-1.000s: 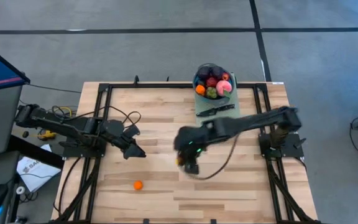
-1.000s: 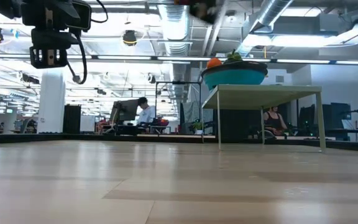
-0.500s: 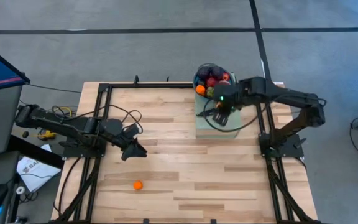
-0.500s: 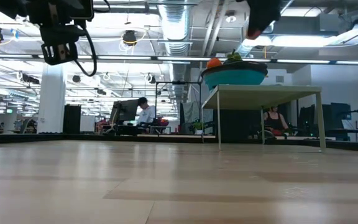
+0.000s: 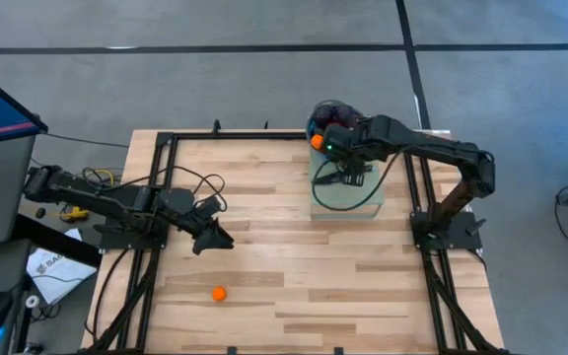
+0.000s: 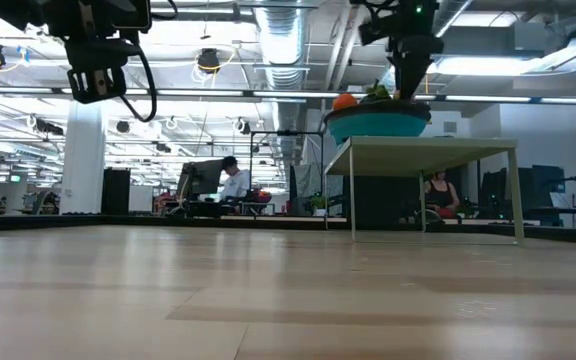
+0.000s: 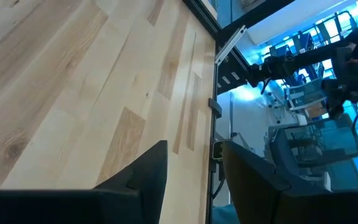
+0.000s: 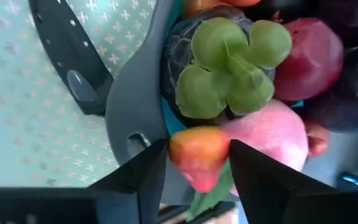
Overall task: Pick & Place Fruit
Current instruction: Put the orange peach into the blue strainer bowl on the shelf, then put the orange tangerine into the blue strainer bowl on the shelf
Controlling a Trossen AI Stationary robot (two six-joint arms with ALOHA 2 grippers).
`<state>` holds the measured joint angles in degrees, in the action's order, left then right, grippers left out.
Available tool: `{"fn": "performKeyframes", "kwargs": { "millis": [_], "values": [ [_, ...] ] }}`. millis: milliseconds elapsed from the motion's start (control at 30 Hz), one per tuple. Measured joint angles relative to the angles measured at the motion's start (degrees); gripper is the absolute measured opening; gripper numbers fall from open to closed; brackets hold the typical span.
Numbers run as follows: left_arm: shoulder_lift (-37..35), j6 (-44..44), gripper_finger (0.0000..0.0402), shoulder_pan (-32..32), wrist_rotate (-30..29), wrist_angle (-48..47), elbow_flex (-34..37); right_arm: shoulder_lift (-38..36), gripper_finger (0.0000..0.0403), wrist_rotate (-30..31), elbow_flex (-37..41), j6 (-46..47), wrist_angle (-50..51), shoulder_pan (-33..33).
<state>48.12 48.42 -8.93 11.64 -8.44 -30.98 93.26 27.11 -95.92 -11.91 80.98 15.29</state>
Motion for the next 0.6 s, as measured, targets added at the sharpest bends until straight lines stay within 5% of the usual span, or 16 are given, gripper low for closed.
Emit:
{"fn": "performKeyframes", "kwargs": {
  "millis": [233,600],
  "values": [
    [0.00,0.03,0.0149,0.00,0.00,0.14,0.00,1.99,0.0222,8.24,-0.09,-0.69,0.70,-2.28],
    [-0.02,0.03,0.0149,0.00,0.00,0.99,0.00,1.94,0.0266,8.96,-5.72,-0.66,2.30,-3.89]
  ]
}}
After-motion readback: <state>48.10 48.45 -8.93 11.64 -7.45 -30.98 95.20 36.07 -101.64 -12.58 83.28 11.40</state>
